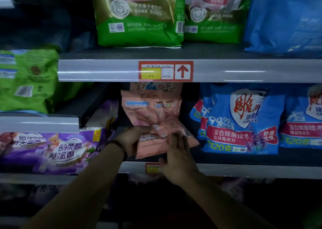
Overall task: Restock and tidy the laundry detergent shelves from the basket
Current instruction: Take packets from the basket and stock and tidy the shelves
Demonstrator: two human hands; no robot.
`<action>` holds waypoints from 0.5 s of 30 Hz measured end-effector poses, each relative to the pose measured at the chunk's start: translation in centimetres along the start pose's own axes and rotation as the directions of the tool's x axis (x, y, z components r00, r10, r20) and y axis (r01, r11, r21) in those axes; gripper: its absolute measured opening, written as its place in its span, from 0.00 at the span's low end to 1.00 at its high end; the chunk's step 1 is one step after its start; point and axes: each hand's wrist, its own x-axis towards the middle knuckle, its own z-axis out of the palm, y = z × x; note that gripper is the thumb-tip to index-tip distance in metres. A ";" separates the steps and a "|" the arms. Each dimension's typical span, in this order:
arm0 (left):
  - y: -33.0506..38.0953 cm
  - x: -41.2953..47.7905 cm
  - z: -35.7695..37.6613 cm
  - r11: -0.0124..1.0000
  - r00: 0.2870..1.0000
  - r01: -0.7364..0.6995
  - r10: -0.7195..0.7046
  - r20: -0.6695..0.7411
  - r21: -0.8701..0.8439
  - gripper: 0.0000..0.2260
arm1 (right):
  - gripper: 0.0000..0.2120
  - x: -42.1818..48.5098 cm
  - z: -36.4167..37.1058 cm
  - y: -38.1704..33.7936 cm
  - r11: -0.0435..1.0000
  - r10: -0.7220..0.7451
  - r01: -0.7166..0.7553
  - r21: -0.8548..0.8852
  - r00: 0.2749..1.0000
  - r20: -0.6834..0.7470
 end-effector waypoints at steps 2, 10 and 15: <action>0.0 -0.7 1.0 0.998 0.999 0.034 -0.032 0.027 -0.061 0.20 | 0.59 -0.5 -0.6 0.1 1.000 -0.008 0.008 0.014 1.000 0.017; -2.6 -7.7 5.5 0.902 0.989 -0.128 0.146 0.012 -0.412 0.21 | 0.55 -4.7 -1.9 -0.8 0.994 -0.107 0.111 0.007 0.969 -0.223; -2.6 -13.0 6.6 0.898 0.972 -0.235 0.229 -0.059 -0.372 0.20 | 0.42 -8.0 -4.4 -1.0 0.974 -0.194 0.223 0.047 0.918 -0.346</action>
